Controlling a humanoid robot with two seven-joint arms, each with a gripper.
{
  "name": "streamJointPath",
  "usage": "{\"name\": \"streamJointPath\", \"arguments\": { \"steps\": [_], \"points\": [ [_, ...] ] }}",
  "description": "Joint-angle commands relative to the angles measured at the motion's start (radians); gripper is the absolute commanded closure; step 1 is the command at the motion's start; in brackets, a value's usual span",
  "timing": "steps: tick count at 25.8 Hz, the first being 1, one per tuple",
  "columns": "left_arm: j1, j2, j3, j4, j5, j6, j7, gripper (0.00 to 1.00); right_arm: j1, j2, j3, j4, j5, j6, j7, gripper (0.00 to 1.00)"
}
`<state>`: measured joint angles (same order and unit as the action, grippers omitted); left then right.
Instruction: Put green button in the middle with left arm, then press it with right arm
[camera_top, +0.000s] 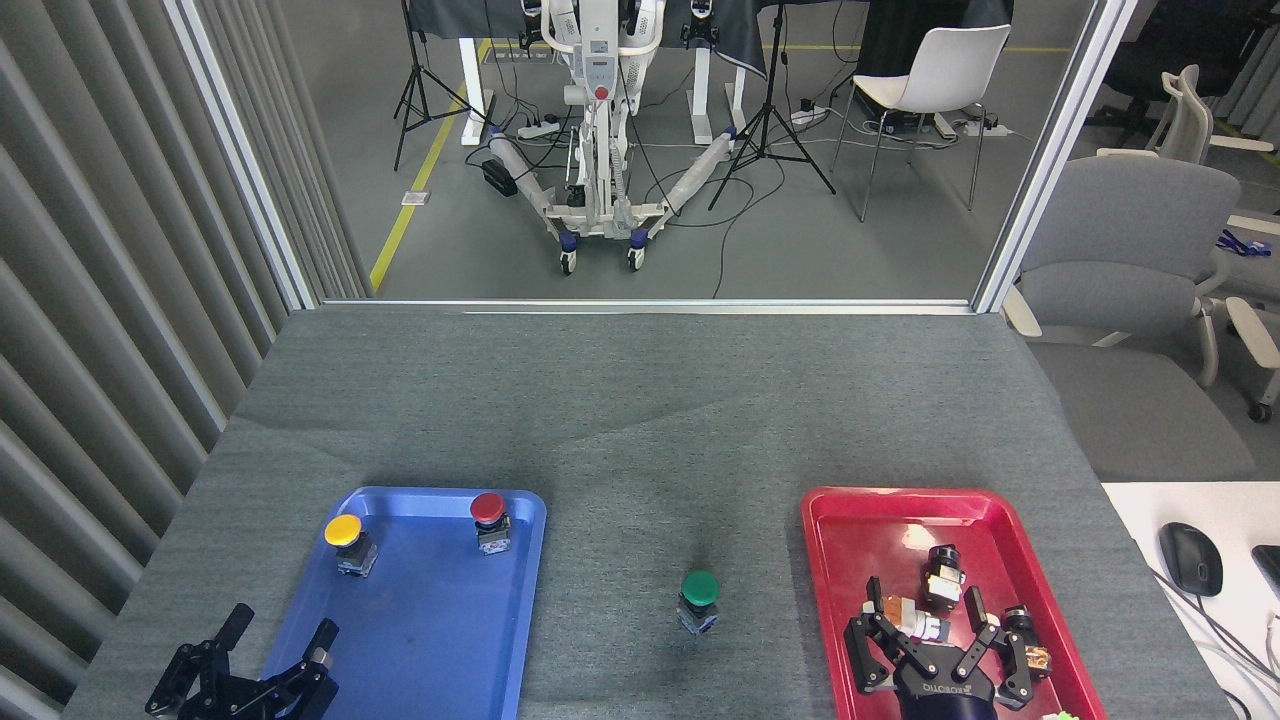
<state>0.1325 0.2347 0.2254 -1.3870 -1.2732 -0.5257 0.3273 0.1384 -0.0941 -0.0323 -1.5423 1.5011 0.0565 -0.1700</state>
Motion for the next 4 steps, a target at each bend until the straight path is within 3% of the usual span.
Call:
{"name": "streamJointPath", "arguments": {
  "steps": [1, 4],
  "points": [
    [0.001, -0.002, 0.011, -0.001, 0.000, 0.003, 0.016, 0.01, 0.006, -0.004, 0.000, -0.009, -0.001, 0.003, -0.003, 0.00],
    [0.001, -0.003, 0.011, -0.001, 0.000, 0.001, 0.016, 0.01, 0.006, -0.004, 0.000, -0.009, -0.001, 0.006, -0.002, 0.00]
  ]
}}
